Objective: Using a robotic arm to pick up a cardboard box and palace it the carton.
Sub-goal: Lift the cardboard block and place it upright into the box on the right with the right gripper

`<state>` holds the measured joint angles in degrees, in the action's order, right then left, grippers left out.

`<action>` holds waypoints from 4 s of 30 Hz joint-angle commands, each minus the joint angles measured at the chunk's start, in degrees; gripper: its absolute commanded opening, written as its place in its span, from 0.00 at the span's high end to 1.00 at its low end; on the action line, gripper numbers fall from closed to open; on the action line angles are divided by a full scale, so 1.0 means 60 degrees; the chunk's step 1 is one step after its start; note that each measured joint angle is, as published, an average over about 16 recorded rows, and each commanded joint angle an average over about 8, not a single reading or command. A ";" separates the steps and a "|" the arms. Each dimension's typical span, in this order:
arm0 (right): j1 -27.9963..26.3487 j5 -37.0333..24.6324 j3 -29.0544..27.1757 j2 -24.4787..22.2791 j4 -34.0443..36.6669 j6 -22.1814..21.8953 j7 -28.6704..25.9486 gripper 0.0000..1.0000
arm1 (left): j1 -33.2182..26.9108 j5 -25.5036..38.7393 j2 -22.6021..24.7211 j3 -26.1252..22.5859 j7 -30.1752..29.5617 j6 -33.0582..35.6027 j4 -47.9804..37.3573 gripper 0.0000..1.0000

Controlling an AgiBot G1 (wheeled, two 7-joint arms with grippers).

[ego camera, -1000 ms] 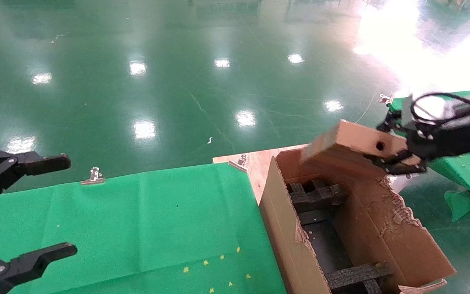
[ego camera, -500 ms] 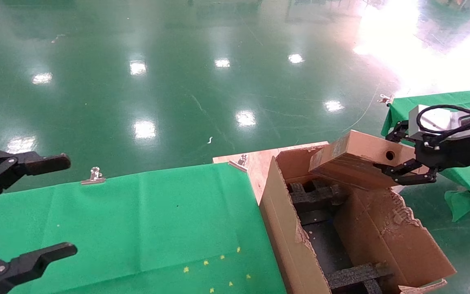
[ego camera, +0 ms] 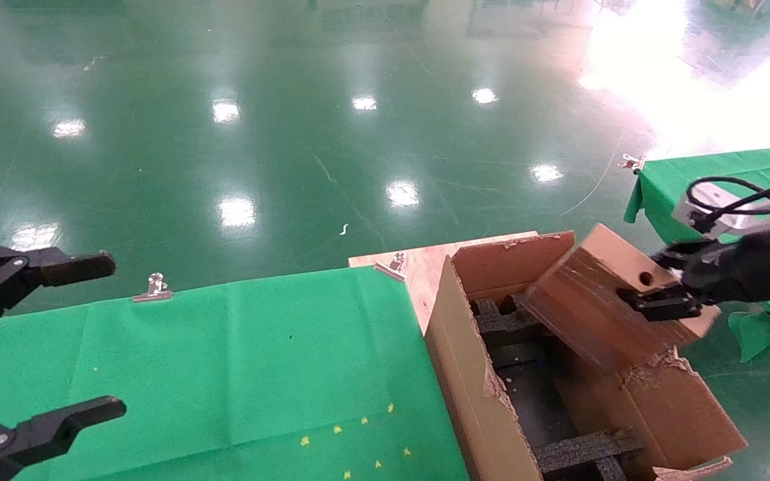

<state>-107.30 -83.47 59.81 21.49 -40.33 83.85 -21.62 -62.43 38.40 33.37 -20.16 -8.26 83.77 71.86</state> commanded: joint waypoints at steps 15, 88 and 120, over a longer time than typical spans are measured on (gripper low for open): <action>0.0610 0.0020 0.0147 -0.0376 -0.0386 -0.0810 -0.3027 1.00 | 0.0002 -0.0003 -0.0001 0.0001 0.0001 -0.0003 -0.0003 0.00; 0.2988 -0.0523 0.1061 0.2347 0.2640 -0.3825 -0.5121 1.00 | 0.0000 -0.0007 -0.0003 -0.0004 0.0004 -0.0004 -0.0004 0.00; 0.3274 -0.0624 0.1120 0.4374 0.5578 -0.4660 -0.3077 0.57 | 0.0001 -0.0008 -0.0004 -0.0006 0.0005 -0.0006 -0.0005 0.00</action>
<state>-87.69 -87.27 66.57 47.54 -7.12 56.00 -40.25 -62.42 38.35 33.34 -20.20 -8.23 83.73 71.83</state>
